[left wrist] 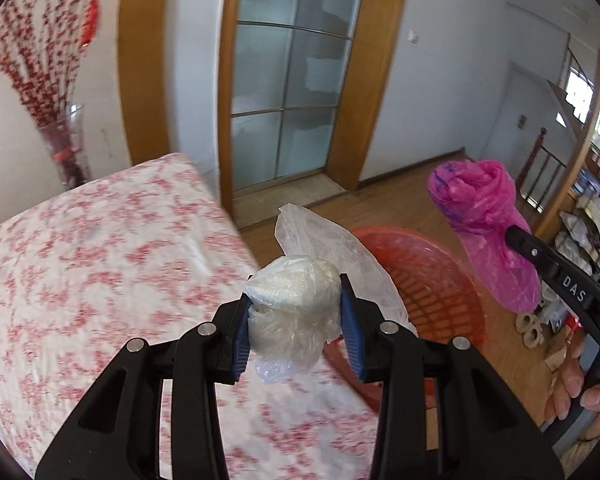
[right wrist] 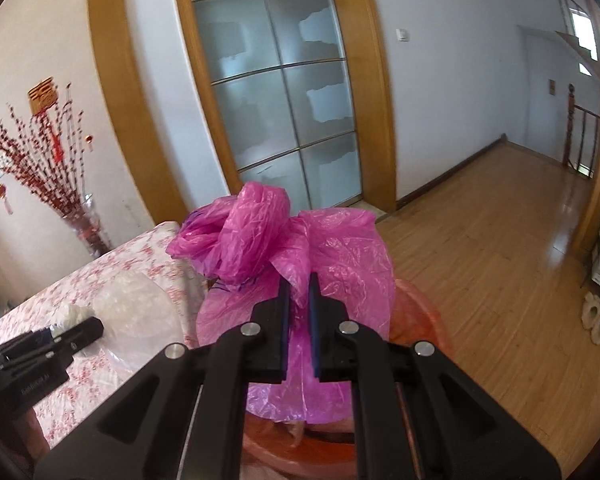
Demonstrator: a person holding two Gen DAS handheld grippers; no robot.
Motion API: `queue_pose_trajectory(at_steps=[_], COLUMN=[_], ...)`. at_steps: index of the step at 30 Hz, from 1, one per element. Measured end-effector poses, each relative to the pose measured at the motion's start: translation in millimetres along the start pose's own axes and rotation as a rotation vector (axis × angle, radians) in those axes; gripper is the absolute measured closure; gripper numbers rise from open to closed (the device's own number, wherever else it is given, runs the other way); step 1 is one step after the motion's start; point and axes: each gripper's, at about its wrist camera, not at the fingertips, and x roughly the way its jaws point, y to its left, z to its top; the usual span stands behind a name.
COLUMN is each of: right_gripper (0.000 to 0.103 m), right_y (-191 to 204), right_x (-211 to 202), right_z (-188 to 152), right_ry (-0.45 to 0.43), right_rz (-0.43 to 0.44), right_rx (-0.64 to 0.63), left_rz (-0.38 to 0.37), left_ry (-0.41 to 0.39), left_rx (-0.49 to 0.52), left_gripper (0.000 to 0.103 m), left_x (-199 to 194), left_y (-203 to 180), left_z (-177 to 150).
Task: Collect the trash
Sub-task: 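Carry both bags over the orange wastebasket and open both grippers to drop them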
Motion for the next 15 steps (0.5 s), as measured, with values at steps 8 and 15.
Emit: queue_pose_trajectory(at_steps=[8,15], right_gripper=[0.093,0.093], right_y=[-26.4,-47.9], right_x=[9.2,21.0], right_z=[-10.2,-20.1], right_ry=[0.02,0.04], right_rz=[-0.039,-0.057], right_rx=[0.044,0.085], left_rz=[-0.045,-0.071], left_ry=[0.013,0.032], left_rx=[0.057,0.069], left_gripper=[0.064,0.064], left_x=[21.3,40.1], left_y=[-40.1,-62.7], left_z=[-5.8,-9.4])
